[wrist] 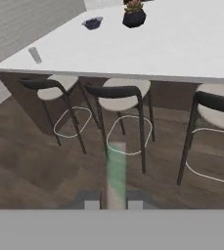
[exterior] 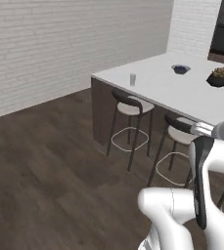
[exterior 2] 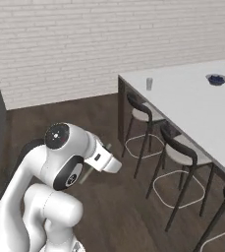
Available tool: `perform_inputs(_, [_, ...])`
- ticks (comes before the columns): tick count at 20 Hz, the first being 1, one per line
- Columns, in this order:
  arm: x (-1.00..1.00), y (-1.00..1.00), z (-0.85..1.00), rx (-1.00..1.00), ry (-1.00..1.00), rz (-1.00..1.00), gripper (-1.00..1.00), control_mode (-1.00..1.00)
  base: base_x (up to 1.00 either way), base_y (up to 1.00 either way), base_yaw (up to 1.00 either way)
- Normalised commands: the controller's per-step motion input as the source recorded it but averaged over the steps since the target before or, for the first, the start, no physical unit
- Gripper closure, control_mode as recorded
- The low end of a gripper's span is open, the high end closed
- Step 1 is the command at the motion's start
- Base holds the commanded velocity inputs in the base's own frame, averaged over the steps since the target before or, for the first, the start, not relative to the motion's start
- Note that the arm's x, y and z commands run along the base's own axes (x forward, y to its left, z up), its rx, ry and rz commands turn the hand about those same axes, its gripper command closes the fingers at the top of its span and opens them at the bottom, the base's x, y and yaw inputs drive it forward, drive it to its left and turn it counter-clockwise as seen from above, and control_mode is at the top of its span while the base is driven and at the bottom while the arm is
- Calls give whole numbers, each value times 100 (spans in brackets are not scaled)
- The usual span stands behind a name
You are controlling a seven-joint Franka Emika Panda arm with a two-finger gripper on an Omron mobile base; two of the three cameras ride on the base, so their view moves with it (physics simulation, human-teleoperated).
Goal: Take a straw from the drawer in front and place it inside the glass cup on the dining counter.
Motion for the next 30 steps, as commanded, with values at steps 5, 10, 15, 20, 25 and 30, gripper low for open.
perform_inputs(5, [0, 0, 0, 0, 0, 0, 100, 100, 85, 100, -43])
perform_inputs(10, [0, 0, 0, 0, 0, 0, 100, 100, 95, 100, -43])
perform_inputs(15, [0, 0, 0, 0, 0, 0, 100, 100, 100, 100, -43])
perform_inputs(20, [0, 0, 0, 0, 0, 0, 100, 100, 91, 100, -41])
perform_inputs(25, [0, 0, 0, 0, 0, 0, 100, 100, 93, 100, -36])
perform_inputs(30, [0, 0, 0, 0, 0, 0, 100, 100, 98, 90, -32])
